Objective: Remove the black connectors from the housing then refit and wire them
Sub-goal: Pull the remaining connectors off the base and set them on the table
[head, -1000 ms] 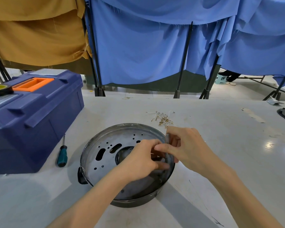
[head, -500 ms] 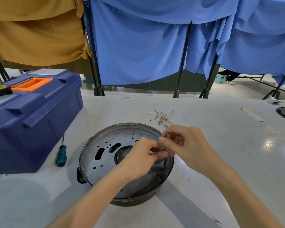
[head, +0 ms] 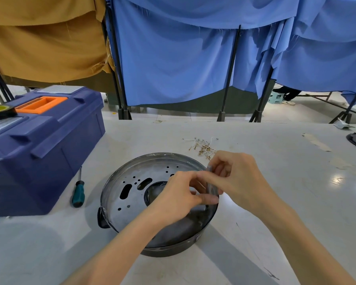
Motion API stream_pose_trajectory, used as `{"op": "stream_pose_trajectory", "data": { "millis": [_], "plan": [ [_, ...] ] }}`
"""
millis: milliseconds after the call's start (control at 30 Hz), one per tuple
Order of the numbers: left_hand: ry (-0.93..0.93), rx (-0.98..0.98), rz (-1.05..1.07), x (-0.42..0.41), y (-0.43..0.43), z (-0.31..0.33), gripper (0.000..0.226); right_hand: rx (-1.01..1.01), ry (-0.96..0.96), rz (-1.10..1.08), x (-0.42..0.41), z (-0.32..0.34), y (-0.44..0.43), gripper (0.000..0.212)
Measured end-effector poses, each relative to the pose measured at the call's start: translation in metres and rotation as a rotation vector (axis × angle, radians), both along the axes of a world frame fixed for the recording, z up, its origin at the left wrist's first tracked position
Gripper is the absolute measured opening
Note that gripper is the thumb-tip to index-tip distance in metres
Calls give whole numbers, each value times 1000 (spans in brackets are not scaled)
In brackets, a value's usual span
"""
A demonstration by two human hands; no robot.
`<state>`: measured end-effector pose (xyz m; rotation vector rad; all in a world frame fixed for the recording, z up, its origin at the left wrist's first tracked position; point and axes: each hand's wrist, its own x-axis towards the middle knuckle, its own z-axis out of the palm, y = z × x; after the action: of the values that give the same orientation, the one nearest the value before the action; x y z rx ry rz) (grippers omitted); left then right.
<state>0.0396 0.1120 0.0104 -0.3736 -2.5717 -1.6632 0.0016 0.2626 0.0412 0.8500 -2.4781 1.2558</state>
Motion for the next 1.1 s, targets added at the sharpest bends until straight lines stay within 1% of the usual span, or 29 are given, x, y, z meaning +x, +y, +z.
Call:
{"op": "stream_pose_trajectory", "data": {
  "millis": [33, 100, 167, 233, 267, 367, 433, 500, 567, 600, 667, 767, 800, 867, 900, 967, 1033, 1100],
  "plan": [
    [11, -13, 4, 0, 0, -1, 23, 14, 9, -13, 0, 0, 0, 28],
    [-5, -23, 6, -1, -1, -3, 10, 47, 21, -18, 0, 1, 0, 29],
    [-32, -39, 12, -2, -2, -3, 7, 55, 12, 16, 2, 2, 0, 14],
    [-51, -20, 13, -1, -2, -3, 6, 2, -13, 54, 2, 1, 0, 3],
    [-61, 4, 9, 0, -2, -1, 6, -15, -15, 55, 2, 1, 0, 5],
    [-39, 18, 19, -1, 0, 0, 14, -5, 13, 17, 2, -1, -3, 22],
    [-36, 9, 7, -1, 0, -1, 12, 28, 48, -13, 1, -1, -3, 26],
    [-53, -22, 8, -3, -1, -2, 5, 55, 61, 2, 2, 0, -1, 18],
    [-58, -21, 14, -2, -2, -2, 5, 25, 37, 52, 3, 0, 0, 5],
    [-55, 1, 4, -1, -2, -1, 7, 4, 27, 63, 3, -1, 0, 6],
    [-37, 37, -21, 0, 0, 2, 13, -30, -4, 43, 3, -2, -1, 15],
    [-29, 11, 7, -1, 0, 1, 18, -11, 12, -6, 1, -2, -2, 30],
    [-35, -10, 15, -2, 0, 0, 15, 17, 30, -9, 1, -1, -2, 30],
    [-53, -47, 18, -3, -1, -2, 8, 48, 40, 21, 2, 1, -1, 18],
    [-66, -49, 21, -2, -1, -2, 9, 37, 38, 46, 3, 1, -1, 13],
    [-79, -4, 15, -1, 0, -1, 12, -25, 16, 73, 5, 0, -1, 9],
    [-48, 30, 16, 0, 1, 1, 14, -73, -4, 55, 5, -1, -1, 16],
    [-24, 46, 15, 1, 1, 2, 17, -63, -5, 32, 4, -3, -1, 23]
  ]
}}
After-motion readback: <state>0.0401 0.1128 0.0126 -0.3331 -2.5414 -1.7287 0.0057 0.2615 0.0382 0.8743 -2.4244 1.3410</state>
